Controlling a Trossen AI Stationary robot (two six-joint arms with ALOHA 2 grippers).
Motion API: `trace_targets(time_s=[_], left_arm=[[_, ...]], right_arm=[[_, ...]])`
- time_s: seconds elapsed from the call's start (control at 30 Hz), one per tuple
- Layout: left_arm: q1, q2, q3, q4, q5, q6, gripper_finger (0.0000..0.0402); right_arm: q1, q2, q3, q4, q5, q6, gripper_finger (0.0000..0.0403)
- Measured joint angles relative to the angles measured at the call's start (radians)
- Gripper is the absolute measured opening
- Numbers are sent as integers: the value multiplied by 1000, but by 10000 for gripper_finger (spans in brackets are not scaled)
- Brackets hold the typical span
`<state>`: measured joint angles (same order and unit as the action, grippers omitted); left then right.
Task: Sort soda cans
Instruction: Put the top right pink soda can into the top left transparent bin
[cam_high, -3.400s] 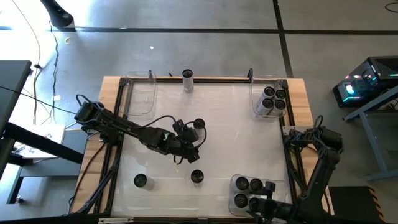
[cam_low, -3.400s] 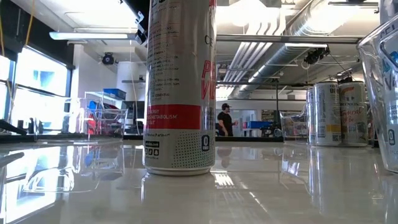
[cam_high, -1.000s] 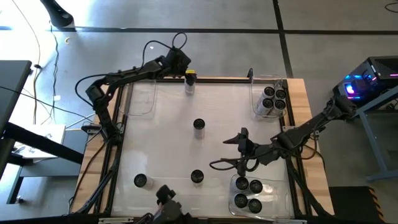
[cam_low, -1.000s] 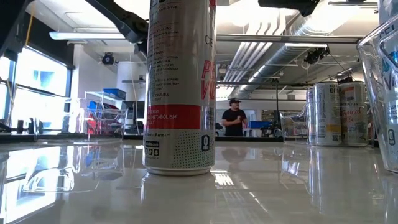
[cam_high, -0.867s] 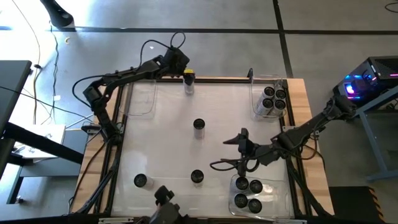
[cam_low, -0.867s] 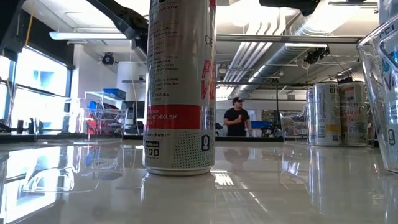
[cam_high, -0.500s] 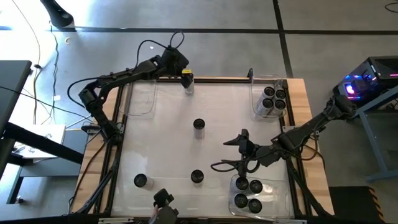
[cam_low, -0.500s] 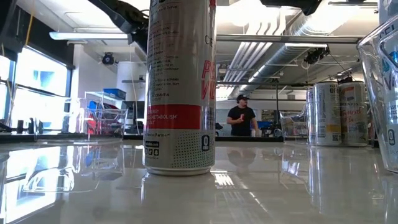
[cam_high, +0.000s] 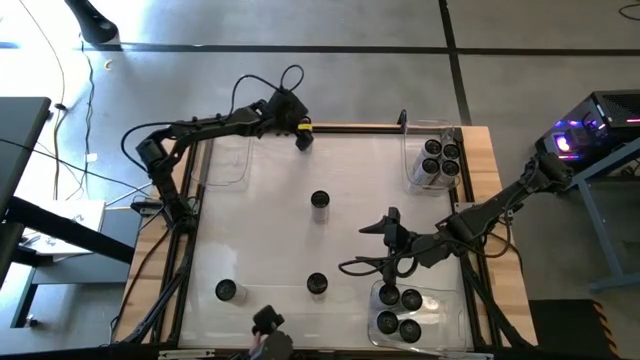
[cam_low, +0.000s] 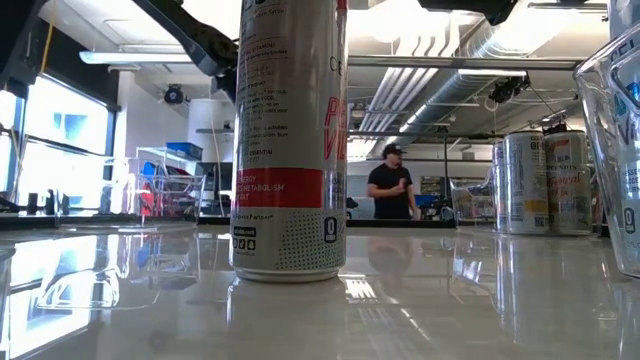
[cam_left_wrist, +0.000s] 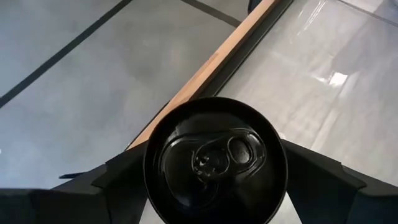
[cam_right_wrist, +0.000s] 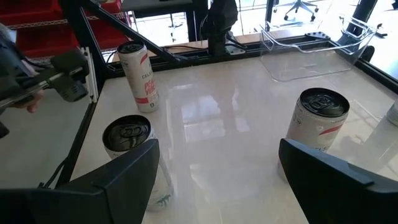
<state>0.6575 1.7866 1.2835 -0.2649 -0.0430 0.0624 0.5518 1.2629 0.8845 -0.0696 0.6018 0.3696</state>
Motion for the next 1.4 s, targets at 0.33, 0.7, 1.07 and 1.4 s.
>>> trace_targets(time_s=[0.33, 0.7, 1.07, 1.4], left_arm=[[-13, -3, 1, 0, -6, -5, 246], [-101, -184, 9, -150, -82, -19, 246], [-253, -596, 10, -533, -283, -170, 246], [-363, -869, 2, -1027, -520, -493, 246]], right_arm=[[3, 0, 0, -1, 0, 19, 327], [39, 0, 0, -15, 77, 17, 327], [45, 0, 0, -24, 93, 3, 327], [45, 0, 0, -24, 113, -31, 327]])
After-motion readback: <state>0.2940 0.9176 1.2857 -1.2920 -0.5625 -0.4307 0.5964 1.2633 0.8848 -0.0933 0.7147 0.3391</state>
